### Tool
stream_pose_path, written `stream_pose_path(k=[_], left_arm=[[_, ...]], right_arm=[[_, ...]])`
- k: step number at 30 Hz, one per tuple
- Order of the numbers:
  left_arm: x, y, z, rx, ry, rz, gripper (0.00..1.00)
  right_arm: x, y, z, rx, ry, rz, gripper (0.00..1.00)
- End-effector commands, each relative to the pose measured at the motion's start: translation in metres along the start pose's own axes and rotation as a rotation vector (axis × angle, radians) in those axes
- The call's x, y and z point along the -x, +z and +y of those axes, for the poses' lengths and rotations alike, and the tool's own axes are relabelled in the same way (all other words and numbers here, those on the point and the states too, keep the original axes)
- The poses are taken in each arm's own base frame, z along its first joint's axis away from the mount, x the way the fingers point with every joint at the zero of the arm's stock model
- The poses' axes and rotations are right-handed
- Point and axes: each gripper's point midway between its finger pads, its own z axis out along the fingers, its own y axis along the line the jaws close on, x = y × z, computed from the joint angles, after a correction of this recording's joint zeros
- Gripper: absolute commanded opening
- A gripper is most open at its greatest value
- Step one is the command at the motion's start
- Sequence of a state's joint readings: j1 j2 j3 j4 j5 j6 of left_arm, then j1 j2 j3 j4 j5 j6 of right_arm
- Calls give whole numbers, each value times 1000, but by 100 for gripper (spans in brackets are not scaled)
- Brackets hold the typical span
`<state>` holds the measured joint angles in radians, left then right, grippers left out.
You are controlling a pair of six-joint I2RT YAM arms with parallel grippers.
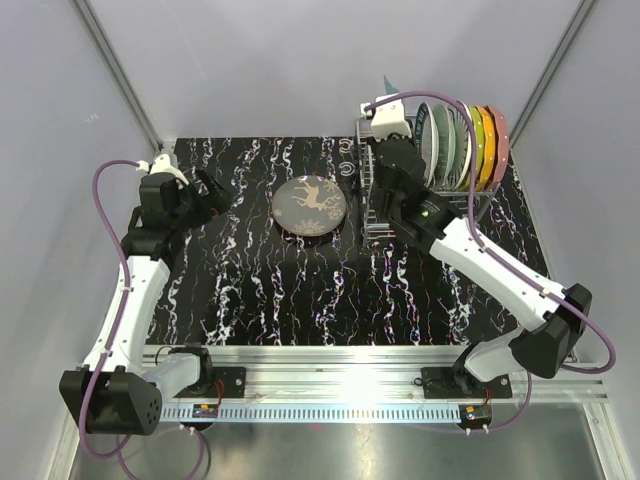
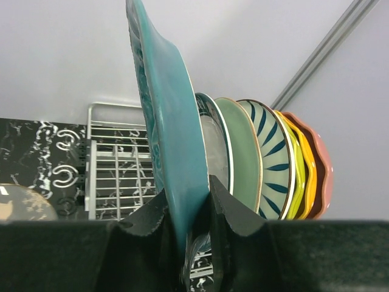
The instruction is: Load the plates into the dish rack
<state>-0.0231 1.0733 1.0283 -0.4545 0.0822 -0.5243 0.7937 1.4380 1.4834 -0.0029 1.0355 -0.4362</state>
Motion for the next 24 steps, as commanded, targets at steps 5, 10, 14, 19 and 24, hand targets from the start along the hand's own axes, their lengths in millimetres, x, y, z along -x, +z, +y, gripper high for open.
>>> stream_pose_path(k=[5,10,14,19,24], left_arm=[[22,-5,-19,-70,3,-54,99],[21,-4,-21,-83,-1,-48,99],[19,-4,-22,-89,-2,-41,99],[18,-3,-23,-98,-5,-34,99],[18,-3,-23,-98,-5,-34,99]], right_arm=[[43,13,-47,-113,145,-97,0],[31,22,-44,-113,127,-71,0],[16,27,-37,-93,121,-49,0],[-1,33,-29,-84,116,-20,0],[-11,38,-22,-71,130,-4,0]])
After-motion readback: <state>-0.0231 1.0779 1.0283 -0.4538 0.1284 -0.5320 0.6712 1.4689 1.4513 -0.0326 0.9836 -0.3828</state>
